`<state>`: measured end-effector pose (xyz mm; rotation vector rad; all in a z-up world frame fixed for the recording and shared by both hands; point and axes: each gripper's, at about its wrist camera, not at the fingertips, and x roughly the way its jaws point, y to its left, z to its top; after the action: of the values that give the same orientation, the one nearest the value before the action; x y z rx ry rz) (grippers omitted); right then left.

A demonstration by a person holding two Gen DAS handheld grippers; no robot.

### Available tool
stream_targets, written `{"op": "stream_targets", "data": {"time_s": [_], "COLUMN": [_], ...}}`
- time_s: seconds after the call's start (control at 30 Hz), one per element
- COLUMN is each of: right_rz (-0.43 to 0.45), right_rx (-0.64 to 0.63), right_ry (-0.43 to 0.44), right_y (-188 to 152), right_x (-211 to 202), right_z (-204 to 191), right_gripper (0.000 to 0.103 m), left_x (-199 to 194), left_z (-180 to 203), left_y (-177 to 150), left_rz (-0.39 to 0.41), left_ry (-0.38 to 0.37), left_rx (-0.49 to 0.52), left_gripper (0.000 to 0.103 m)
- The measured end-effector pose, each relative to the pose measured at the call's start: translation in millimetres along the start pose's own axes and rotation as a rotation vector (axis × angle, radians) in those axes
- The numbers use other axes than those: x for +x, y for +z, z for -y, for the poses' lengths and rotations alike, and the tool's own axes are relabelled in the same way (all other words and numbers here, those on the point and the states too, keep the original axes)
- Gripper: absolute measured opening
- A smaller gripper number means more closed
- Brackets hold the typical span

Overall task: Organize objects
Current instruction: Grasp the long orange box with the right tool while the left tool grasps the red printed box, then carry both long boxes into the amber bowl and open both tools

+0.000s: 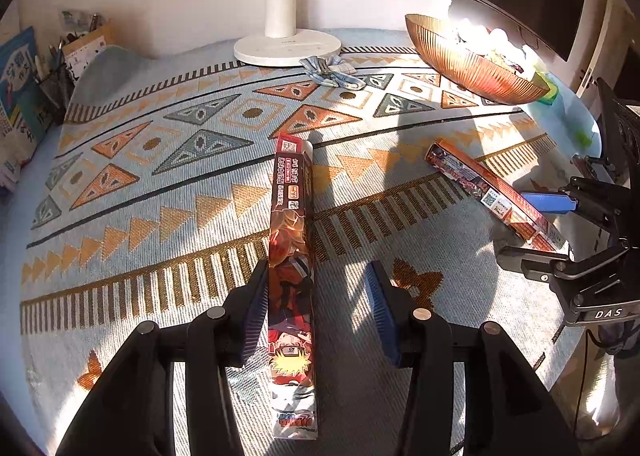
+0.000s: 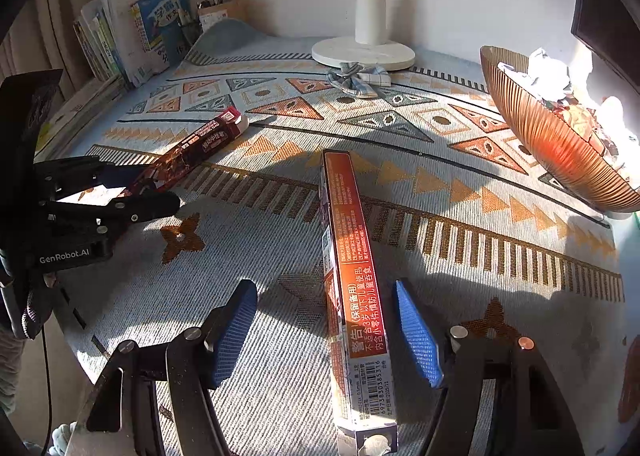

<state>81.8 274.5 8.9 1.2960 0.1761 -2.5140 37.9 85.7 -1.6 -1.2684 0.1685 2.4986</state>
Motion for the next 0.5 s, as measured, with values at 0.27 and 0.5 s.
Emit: {"op": "stream_targets", "data": {"time_s": [0.27, 0.5], "right_rz": [0.040, 0.075], "right_rx": [0.038, 0.225], "right_ry": [-0.012, 0.155], "right_y": [-4, -6], "right_x": [-8, -29], "right_z": [3, 47], "right_gripper": [0.023, 0.017], "left_x": [0, -3], "left_z": [18, 38], "left_y": [0, 11], "left_rz": [0.021, 0.019], "left_ry": [0.003, -0.088], "left_rx": [0.034, 0.027], "left_gripper": [0.017, 0.015]}}
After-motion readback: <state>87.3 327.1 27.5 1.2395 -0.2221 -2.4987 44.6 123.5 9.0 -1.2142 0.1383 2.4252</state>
